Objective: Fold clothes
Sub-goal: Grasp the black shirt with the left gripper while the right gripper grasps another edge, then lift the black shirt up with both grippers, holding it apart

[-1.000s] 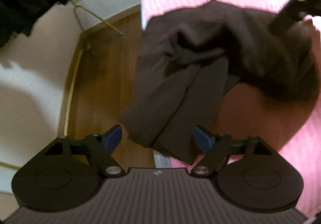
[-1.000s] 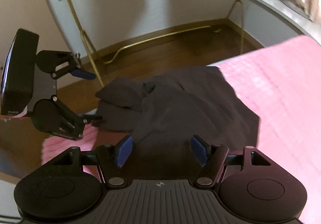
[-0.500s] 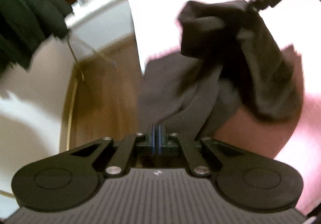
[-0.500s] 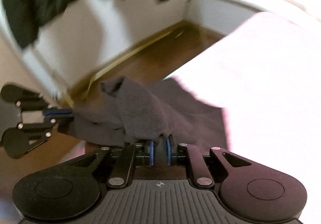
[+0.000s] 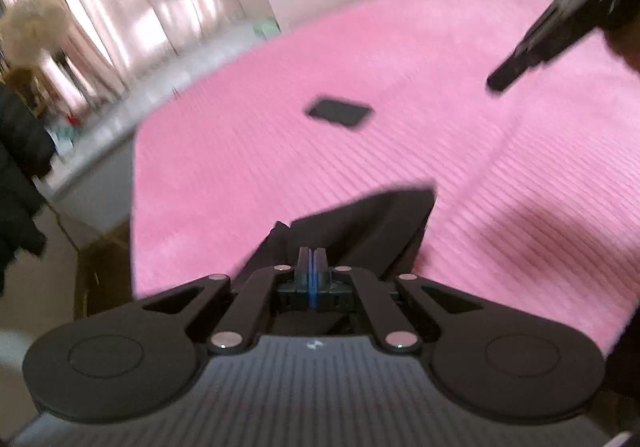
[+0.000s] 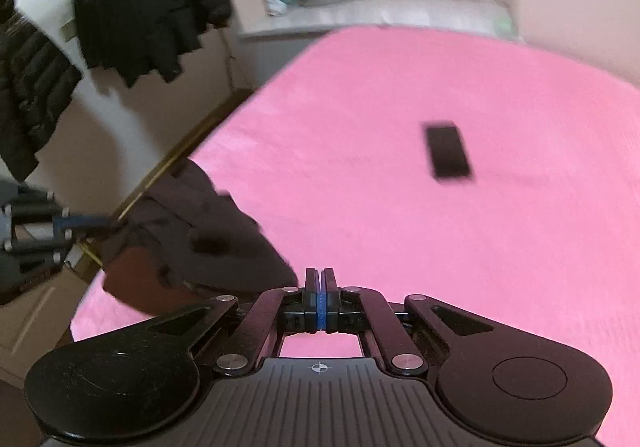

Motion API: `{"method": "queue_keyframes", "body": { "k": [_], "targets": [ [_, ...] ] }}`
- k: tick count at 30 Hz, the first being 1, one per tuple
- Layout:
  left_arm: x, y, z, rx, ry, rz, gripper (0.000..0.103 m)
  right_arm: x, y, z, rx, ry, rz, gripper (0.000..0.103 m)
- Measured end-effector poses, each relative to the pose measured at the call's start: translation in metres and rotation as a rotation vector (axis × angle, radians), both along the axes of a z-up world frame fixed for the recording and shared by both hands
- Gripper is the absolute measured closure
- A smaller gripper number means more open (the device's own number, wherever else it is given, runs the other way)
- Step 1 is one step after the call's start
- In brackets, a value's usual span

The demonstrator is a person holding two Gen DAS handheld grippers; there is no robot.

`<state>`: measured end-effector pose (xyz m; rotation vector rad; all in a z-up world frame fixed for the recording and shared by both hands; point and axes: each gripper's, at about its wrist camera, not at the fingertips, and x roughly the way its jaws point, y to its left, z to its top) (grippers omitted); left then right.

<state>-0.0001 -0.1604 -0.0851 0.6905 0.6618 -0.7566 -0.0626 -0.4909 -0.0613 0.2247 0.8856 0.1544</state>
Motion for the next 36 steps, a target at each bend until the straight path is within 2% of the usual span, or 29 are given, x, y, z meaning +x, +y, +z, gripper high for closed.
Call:
{"method": "queue_keyframes", "body": {
  "k": [3, 4, 5, 6, 7, 8, 9, 14, 19, 21, 25, 26, 27, 28, 29, 30, 32, 36],
  "targets": [
    [-0.022, -0.020, -0.015, 0.090, 0.046, 0.027, 0.097, -0.018, -0.027, 0.003, 0.008, 0.016, 0.032, 0.103],
    [-0.025, -0.020, -0.019, 0.112, 0.052, 0.036, 0.091, -0.023, -0.031, 0.003, 0.001, 0.020, 0.044, 0.103],
    [-0.023, -0.014, -0.021, 0.129, 0.046, 0.046, 0.079, -0.026, -0.031, 0.002, -0.006, 0.024, 0.056, 0.103],
    [-0.020, -0.008, -0.024, 0.146, 0.040, 0.057, 0.071, -0.028, -0.025, 0.001, -0.012, 0.029, 0.071, 0.091],
    [-0.018, -0.001, -0.026, 0.163, 0.034, 0.068, 0.055, -0.030, -0.019, -0.001, -0.019, 0.034, 0.085, 0.058],
    [-0.014, 0.007, -0.029, 0.179, 0.029, 0.079, 0.052, -0.030, -0.011, -0.003, -0.021, 0.033, 0.099, 0.037],
    [-0.006, 0.018, -0.033, 0.193, 0.024, 0.090, 0.052, -0.026, 0.000, -0.007, -0.017, 0.028, 0.117, 0.022],
    [0.062, 0.080, -0.067, 0.265, 0.011, 0.142, 0.048, 0.019, 0.065, -0.042, 0.011, 0.054, 0.228, 0.022],
    [0.144, 0.144, -0.116, 0.321, 0.013, 0.150, 0.048, 0.109, 0.138, -0.103, -0.020, 0.096, 0.299, 0.022],
    [0.174, 0.163, -0.135, 0.314, 0.035, 0.156, 0.048, 0.143, 0.161, -0.129, -0.044, 0.108, 0.320, 0.022],
    [0.213, 0.188, -0.161, 0.244, 0.118, 0.115, 0.050, 0.201, 0.194, -0.180, -0.086, 0.170, 0.368, 0.022],
    [0.216, 0.189, -0.164, 0.236, 0.136, 0.101, 0.065, 0.210, 0.197, -0.191, -0.078, 0.209, 0.368, 0.027],
    [0.216, 0.191, -0.165, 0.229, 0.150, 0.093, 0.071, 0.217, 0.197, -0.197, -0.068, 0.242, 0.350, 0.060],
    [0.217, 0.192, -0.165, 0.222, 0.164, 0.084, 0.080, 0.219, 0.195, -0.196, -0.057, 0.256, 0.319, 0.092],
    [0.217, 0.193, -0.163, 0.214, 0.170, 0.081, 0.089, 0.218, 0.191, -0.189, -0.045, 0.254, 0.284, 0.091],
    [0.214, 0.195, -0.154, 0.206, 0.161, 0.089, 0.093, 0.214, 0.186, -0.179, -0.036, 0.242, 0.256, 0.093],
    [0.207, 0.198, -0.135, 0.187, 0.140, 0.105, 0.095, 0.198, 0.173, -0.147, -0.026, 0.186, 0.219, 0.094],
    [0.182, 0.184, -0.062, 0.105, 0.074, 0.083, 0.096, 0.146, 0.131, -0.064, -0.031, 0.033, 0.136, 0.095]
  ]
}}
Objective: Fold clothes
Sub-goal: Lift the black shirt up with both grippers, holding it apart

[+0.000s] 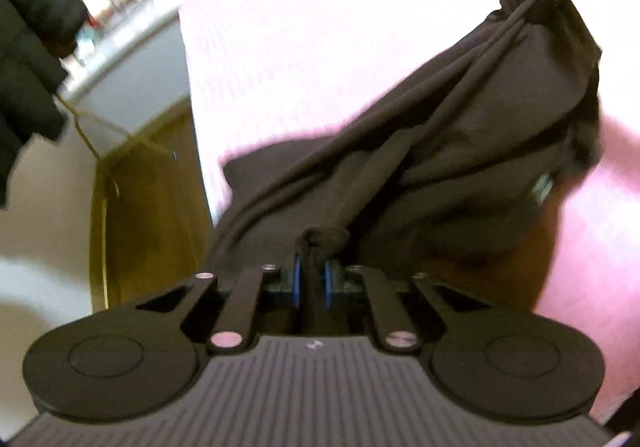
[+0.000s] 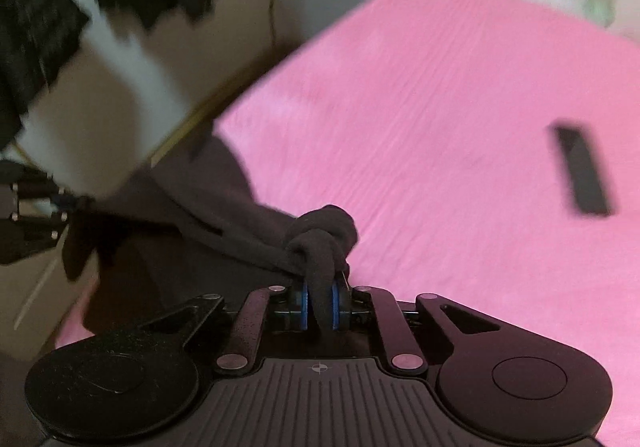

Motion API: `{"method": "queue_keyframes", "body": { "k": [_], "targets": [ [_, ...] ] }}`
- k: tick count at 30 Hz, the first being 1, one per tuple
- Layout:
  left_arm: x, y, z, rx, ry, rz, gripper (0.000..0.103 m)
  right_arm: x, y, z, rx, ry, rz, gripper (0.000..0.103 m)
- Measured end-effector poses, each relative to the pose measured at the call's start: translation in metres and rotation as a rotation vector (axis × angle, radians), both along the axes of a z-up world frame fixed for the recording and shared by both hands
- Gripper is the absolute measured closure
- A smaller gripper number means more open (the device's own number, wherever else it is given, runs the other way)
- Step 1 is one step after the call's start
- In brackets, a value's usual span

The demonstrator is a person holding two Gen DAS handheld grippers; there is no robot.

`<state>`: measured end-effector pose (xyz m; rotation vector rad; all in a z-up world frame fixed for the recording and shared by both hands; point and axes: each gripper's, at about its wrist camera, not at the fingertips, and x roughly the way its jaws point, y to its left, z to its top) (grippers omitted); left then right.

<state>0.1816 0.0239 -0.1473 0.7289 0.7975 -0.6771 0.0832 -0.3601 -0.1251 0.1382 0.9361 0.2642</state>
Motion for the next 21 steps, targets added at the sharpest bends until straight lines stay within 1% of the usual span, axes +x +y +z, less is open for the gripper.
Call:
{"method": "queue_keyframes", "body": {
  "k": [2, 3, 5, 8, 10, 12, 15, 17, 21],
  "targets": [
    [-0.023, -0.021, 0.041, -0.048, -0.036, -0.046, 0.096, -0.036, -0.032, 0.038, -0.008, -0.065, -0.049, 0.095],
    [-0.040, -0.039, 0.058, -0.065, -0.052, -0.078, 0.096, -0.055, -0.048, 0.056, -0.009, -0.094, -0.076, 0.095],
    [-0.072, -0.075, 0.091, -0.101, -0.078, -0.142, 0.096, -0.102, -0.092, 0.081, -0.024, -0.133, -0.144, 0.095],
    [-0.125, -0.131, 0.120, -0.167, -0.062, -0.218, 0.096, -0.177, -0.165, 0.110, -0.038, -0.175, -0.260, 0.095],
    [-0.159, -0.176, 0.129, -0.212, -0.025, -0.246, 0.096, -0.232, -0.219, 0.124, -0.037, -0.193, -0.344, 0.095],
    [-0.188, -0.219, 0.134, -0.257, 0.019, -0.269, 0.096, -0.284, -0.269, 0.140, -0.061, -0.212, -0.410, 0.095],
    [-0.229, -0.286, 0.138, -0.315, 0.096, -0.337, 0.096, -0.362, -0.333, 0.167, -0.127, -0.234, -0.496, 0.095],
    [-0.258, -0.329, 0.142, -0.338, 0.144, -0.428, 0.096, -0.414, -0.366, 0.186, -0.175, -0.244, -0.567, 0.095],
    [-0.308, -0.393, 0.149, -0.380, 0.235, -0.641, 0.096, -0.504, -0.408, 0.216, -0.246, -0.264, -0.739, 0.095]
  ]
}}
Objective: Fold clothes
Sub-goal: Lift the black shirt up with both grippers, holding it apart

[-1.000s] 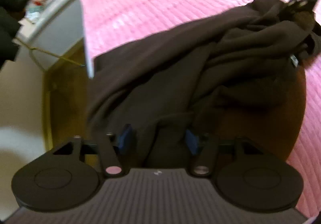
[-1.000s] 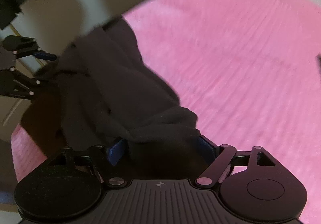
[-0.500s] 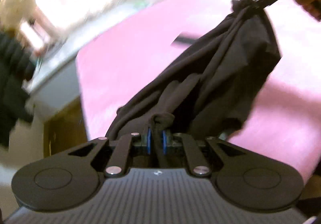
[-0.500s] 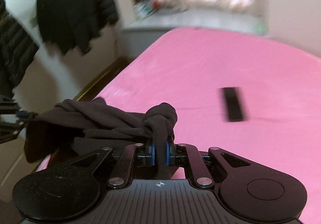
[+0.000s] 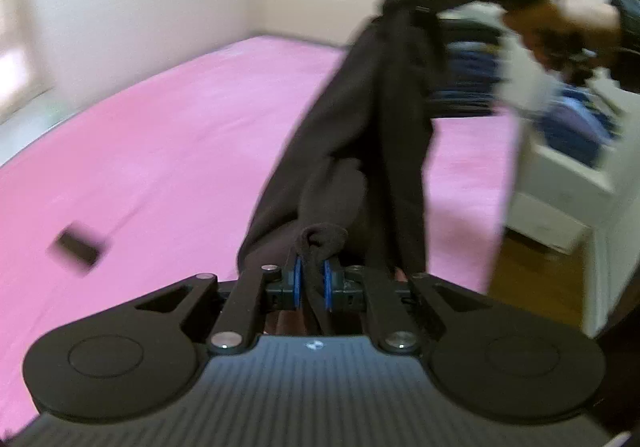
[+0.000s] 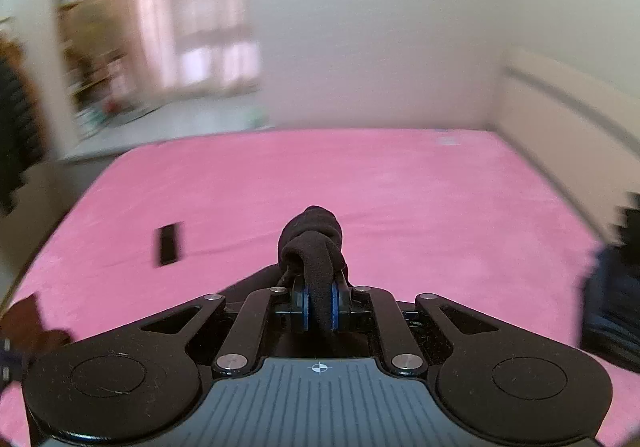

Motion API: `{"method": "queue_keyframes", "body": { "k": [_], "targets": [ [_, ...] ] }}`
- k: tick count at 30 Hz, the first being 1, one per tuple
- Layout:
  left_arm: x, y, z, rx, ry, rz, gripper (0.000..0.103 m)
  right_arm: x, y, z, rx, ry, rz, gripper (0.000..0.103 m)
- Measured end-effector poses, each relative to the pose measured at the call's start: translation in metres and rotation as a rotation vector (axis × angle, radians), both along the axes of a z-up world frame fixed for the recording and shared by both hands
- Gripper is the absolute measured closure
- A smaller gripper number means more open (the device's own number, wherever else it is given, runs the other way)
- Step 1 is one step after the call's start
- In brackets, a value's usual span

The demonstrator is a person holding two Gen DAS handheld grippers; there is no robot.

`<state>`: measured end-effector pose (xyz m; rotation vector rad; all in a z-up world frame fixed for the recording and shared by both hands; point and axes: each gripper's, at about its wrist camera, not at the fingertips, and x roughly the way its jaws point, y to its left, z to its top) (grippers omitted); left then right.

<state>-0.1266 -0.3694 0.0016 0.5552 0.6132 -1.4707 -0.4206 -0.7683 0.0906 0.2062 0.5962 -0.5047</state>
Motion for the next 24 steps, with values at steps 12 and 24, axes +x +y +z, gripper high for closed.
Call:
{"method": "queue_keyframes", "body": {
  "k": [12, 24],
  "targets": [
    [-0.036, -0.020, 0.009, -0.091, 0.098, -0.223, 0.095, 0.009, -0.030, 0.058, -0.217, -0.003, 0.143, 0.094],
    [0.037, -0.031, -0.094, 0.201, 0.166, 0.450, 0.051, 0.119, -0.115, -0.143, 0.139, 0.042, 0.483, 0.022]
  ]
}}
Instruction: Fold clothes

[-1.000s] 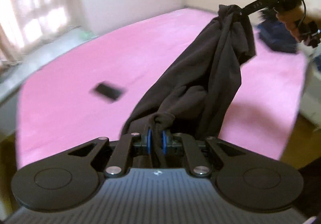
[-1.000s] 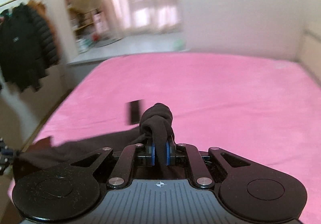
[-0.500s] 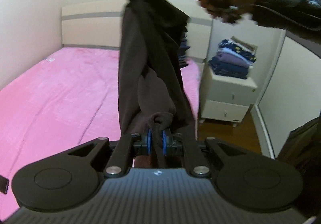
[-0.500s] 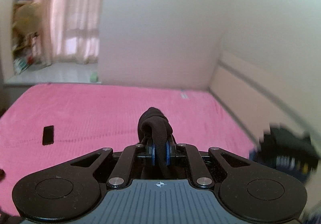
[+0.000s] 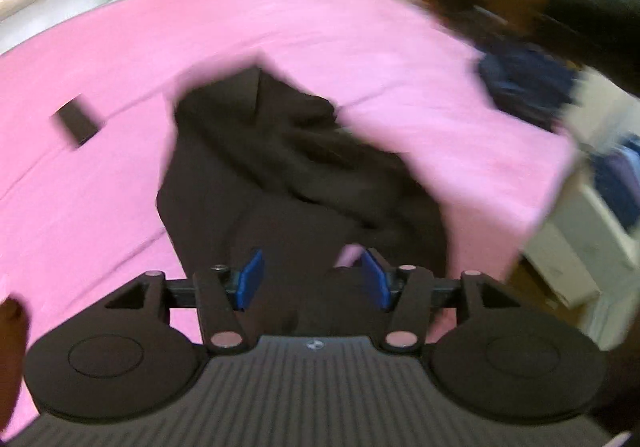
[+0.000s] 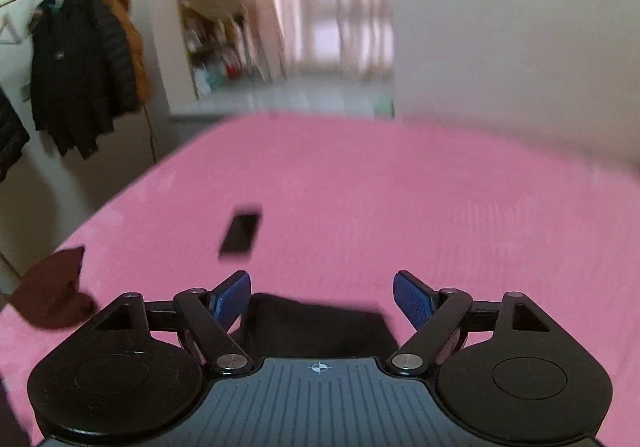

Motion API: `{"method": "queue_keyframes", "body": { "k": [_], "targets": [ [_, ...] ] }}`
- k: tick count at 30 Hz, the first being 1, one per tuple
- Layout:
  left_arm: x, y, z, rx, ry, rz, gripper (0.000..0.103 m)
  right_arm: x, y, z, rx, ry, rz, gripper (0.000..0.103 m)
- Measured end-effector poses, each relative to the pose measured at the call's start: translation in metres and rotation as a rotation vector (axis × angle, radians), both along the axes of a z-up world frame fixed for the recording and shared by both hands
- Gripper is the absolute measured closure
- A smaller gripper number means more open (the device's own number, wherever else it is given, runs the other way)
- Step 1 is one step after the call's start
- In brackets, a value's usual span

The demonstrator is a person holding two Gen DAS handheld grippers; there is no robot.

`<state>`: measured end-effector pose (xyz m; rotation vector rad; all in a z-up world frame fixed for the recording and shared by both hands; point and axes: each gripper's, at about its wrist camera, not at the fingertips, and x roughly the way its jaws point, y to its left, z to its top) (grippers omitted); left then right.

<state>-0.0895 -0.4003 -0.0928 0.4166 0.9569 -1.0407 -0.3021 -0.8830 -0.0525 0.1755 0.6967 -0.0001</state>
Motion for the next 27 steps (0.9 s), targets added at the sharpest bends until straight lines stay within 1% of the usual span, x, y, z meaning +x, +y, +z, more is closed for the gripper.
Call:
{"method": "queue_keyframes", "body": {
  "k": [1, 2, 3, 5, 6, 8, 11, 13, 14, 16, 17, 18, 20, 22, 23, 24, 25, 26, 27],
  "targets": [
    [0.011, -0.008, -0.008, 0.012, -0.008, 0.024, 0.046, -0.018, -0.019, -0.021, 0.036, 0.056, -0.040, 0.022],
    [0.020, -0.021, -0.017, 0.029, -0.025, 0.026, 0.043, -0.036, -0.038, -0.041, 0.072, 0.111, -0.079, 0.022],
    [0.029, -0.035, -0.027, 0.046, -0.041, 0.027, 0.042, -0.057, -0.057, -0.060, 0.108, 0.163, -0.121, 0.022],
    [0.048, -0.063, -0.046, 0.083, -0.079, 0.023, 0.041, -0.097, -0.084, -0.089, 0.153, 0.239, -0.180, 0.022],
    [0.060, -0.080, -0.058, 0.100, -0.105, 0.004, 0.041, -0.111, -0.093, -0.101, 0.162, 0.267, -0.190, 0.022],
    [0.087, -0.107, -0.080, 0.120, -0.138, -0.046, 0.039, -0.124, -0.102, -0.118, 0.162, 0.308, -0.174, 0.022],
    [0.113, -0.139, -0.116, 0.154, -0.189, -0.126, 0.039, -0.128, -0.099, -0.144, 0.169, 0.337, -0.116, 0.022],
    [0.121, -0.163, -0.131, 0.169, -0.188, -0.175, 0.039, -0.120, -0.095, -0.161, 0.162, 0.349, -0.084, 0.022],
    [0.123, -0.176, -0.135, 0.163, -0.187, -0.203, 0.039, -0.112, -0.097, -0.169, 0.170, 0.362, -0.094, 0.022],
    [0.114, -0.200, -0.138, 0.119, -0.180, -0.295, 0.039, -0.094, -0.101, -0.186, 0.197, 0.390, -0.132, 0.022],
    [0.107, -0.213, -0.140, 0.103, -0.177, -0.343, 0.038, -0.090, -0.105, -0.192, 0.237, 0.401, -0.181, 0.022],
    [0.099, -0.225, -0.142, 0.095, -0.185, -0.392, 0.038, -0.097, -0.107, -0.194, 0.277, 0.397, -0.220, 0.022],
    [0.089, -0.248, -0.149, 0.097, -0.232, -0.504, 0.037, -0.104, -0.101, -0.198, 0.327, 0.400, -0.259, 0.022],
    [0.086, -0.270, -0.159, 0.113, -0.319, -0.613, 0.037, -0.110, -0.092, -0.203, 0.368, 0.410, -0.289, 0.022],
    [0.090, -0.281, -0.167, 0.132, -0.357, -0.647, 0.037, -0.114, -0.086, -0.209, 0.389, 0.413, -0.305, 0.022],
    [0.094, -0.292, -0.174, 0.150, -0.395, -0.681, 0.037, -0.120, -0.083, -0.213, 0.412, 0.403, -0.322, 0.026],
    [0.099, -0.302, -0.181, 0.168, -0.430, -0.711, 0.037, -0.125, -0.080, -0.217, 0.432, 0.384, -0.340, 0.043],
    [0.106, -0.312, -0.190, 0.185, -0.455, -0.733, 0.037, -0.130, -0.078, -0.220, 0.439, 0.364, -0.360, 0.050],
    [0.113, -0.324, -0.200, 0.201, -0.472, -0.755, 0.037, -0.136, -0.078, -0.222, 0.429, 0.343, -0.381, 0.062]
  ]
}}
